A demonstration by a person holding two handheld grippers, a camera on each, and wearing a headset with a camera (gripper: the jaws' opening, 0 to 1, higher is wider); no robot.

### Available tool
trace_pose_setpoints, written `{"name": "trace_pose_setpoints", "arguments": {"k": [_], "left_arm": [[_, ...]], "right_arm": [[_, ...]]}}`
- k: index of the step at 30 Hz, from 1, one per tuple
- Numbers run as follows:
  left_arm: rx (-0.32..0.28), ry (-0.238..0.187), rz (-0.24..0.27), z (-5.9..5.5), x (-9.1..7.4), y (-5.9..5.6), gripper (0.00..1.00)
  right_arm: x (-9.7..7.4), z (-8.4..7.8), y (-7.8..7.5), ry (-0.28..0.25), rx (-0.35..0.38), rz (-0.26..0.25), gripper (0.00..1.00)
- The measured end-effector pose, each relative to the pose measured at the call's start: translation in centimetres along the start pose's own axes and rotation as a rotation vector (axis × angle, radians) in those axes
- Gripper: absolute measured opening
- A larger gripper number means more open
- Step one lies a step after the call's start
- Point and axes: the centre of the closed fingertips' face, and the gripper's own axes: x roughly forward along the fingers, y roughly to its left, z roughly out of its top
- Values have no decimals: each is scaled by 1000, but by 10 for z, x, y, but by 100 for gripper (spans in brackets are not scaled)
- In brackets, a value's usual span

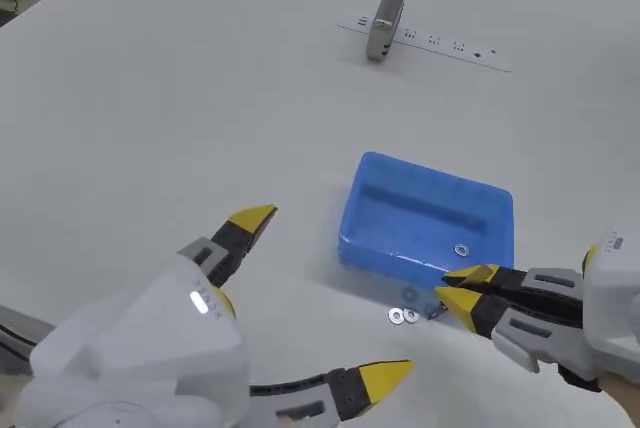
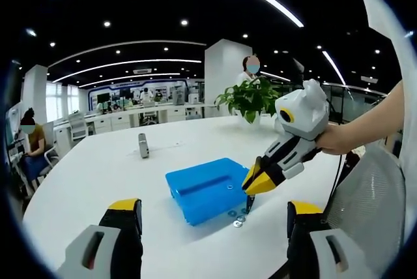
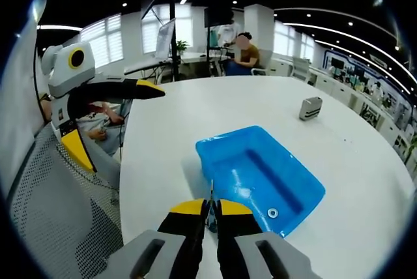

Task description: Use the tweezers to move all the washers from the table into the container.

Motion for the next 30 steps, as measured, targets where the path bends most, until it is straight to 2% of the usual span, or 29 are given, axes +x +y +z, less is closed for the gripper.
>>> {"name": "trace_pose_setpoints", "arguments": {"k": [4,10,15,18,24,27,30], "left_arm": [[2,0,1,0,0,0,94],[4,3,1,0,0,0,94],[6,7,8,-1,0,1,94],[4,6,10,-1,0,2,94],[7,5,8,-1,0,2,93],[5,3,8,-1,0,2,93],[4,3,8,0,0,1,93]], "right_arm": [[0,0,-2,0,-2,-7,3],[1,2,0,-20,39,15,2],[-2,2,-3,-29,64,8,1],[-9,12,0,-78,117,26,2],[-24,38,0,-121,115,37,2],[-30,53,-4,-151,111,35,2],[-33,65,-15,-176,104,17,2]]}}
